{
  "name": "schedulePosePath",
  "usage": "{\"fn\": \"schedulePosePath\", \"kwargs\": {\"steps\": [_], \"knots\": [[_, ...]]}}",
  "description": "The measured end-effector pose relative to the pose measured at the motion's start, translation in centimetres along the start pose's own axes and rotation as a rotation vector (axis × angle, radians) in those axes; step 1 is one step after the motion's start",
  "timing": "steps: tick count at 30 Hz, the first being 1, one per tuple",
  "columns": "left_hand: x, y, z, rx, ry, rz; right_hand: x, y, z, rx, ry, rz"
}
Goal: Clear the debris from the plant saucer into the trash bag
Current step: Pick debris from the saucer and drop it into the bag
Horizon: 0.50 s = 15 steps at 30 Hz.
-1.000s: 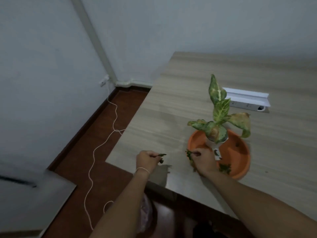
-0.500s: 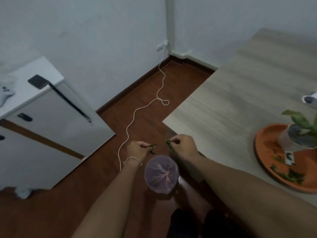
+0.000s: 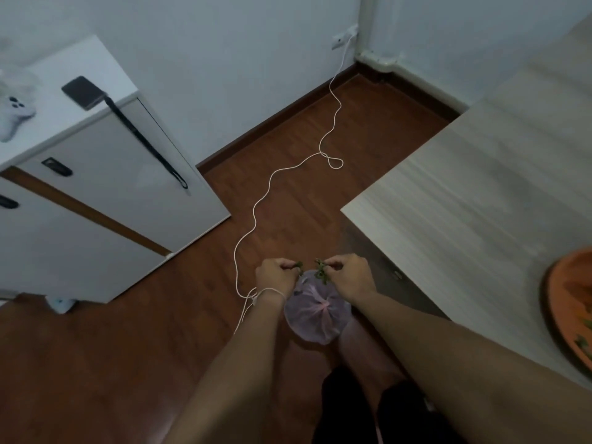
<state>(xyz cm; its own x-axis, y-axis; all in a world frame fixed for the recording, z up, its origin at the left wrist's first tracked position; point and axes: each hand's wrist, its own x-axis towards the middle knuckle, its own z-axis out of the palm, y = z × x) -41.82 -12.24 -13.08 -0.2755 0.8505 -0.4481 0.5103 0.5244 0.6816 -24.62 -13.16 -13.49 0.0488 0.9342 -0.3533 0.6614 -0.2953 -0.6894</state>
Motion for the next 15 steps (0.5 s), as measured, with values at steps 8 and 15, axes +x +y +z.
{"fn": "schedulePosePath", "kwargs": {"steps": [8, 15], "knots": [[-0.1, -0.2, 1.3, 0.112, -0.059, 0.038, 0.6, 1.3, 1.1, 0.016, -0.057, 0.006], [0.1, -1.1, 1.8, 0.246, -0.085, 0.093, -0.4, 3.0, -0.5, 0.021, -0.047, -0.006]]}}
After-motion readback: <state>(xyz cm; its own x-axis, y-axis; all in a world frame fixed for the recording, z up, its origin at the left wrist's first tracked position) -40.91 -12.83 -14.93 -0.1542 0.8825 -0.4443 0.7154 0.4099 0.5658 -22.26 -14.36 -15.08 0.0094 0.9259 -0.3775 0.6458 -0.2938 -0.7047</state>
